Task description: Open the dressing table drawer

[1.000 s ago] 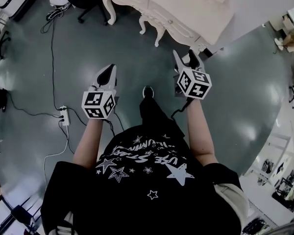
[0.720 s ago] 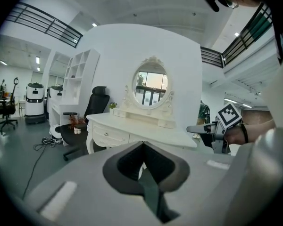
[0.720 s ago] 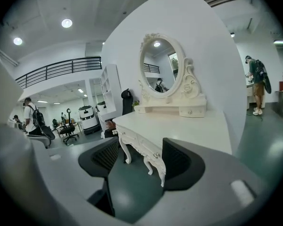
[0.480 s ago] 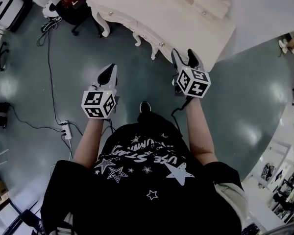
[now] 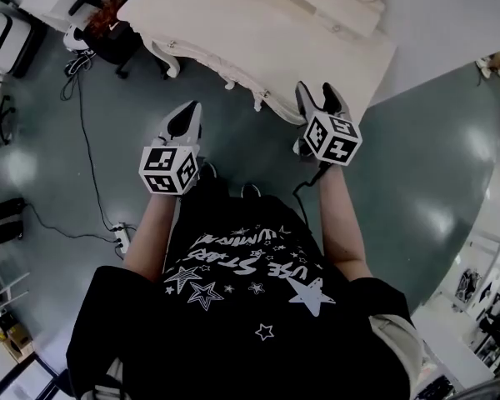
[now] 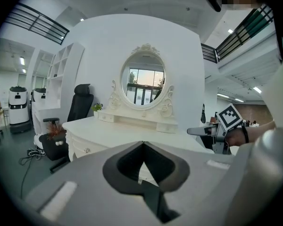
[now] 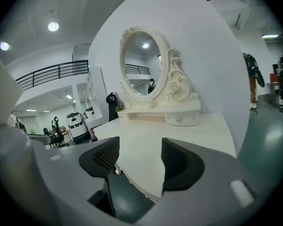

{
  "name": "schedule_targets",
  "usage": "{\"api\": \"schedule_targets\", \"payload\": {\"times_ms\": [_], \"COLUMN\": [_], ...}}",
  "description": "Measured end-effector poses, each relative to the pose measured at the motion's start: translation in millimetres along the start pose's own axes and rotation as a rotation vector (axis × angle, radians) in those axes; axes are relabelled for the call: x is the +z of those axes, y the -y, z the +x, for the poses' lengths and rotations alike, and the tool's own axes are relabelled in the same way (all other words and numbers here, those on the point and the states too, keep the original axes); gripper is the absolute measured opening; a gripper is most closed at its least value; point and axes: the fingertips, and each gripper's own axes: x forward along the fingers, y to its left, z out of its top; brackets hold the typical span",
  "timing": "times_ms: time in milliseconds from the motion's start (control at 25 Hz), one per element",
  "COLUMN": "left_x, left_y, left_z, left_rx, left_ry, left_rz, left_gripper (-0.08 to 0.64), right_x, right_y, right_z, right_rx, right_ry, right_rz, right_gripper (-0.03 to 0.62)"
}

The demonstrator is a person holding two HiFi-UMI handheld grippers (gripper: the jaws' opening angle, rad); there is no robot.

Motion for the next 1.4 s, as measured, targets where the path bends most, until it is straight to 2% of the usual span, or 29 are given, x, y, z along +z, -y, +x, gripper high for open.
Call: {"api": "schedule_targets", "payload": {"times_ms": [360,880,1200,1400], "left_x": [21,66,70,65], "left_y": [-11,-22,-30,-38], "left_z": [82,246,314,346], "left_rx": [-0.144,-0.468,-0.561,-0.604], "left_ry": [-0.011,-0.109,-0.162,-0.2], "left_rz": [0.026,0.106,0.144,0.139], "left_gripper": [0.001,0.001,0.001,0.001], "right_x": [10,41,46,42], "right_y": [31,81,109,128], "right_z": [30,98,144,163], "right_rx": [-0.127,-0.405,-0.537,-0.625], "right_ry": [0.011,0.003,-0.018,-0.042], "right_rz": [0.036,0.131,0.153,0.159], "right_gripper": [0.288,0.282,0.253,0.239]}}
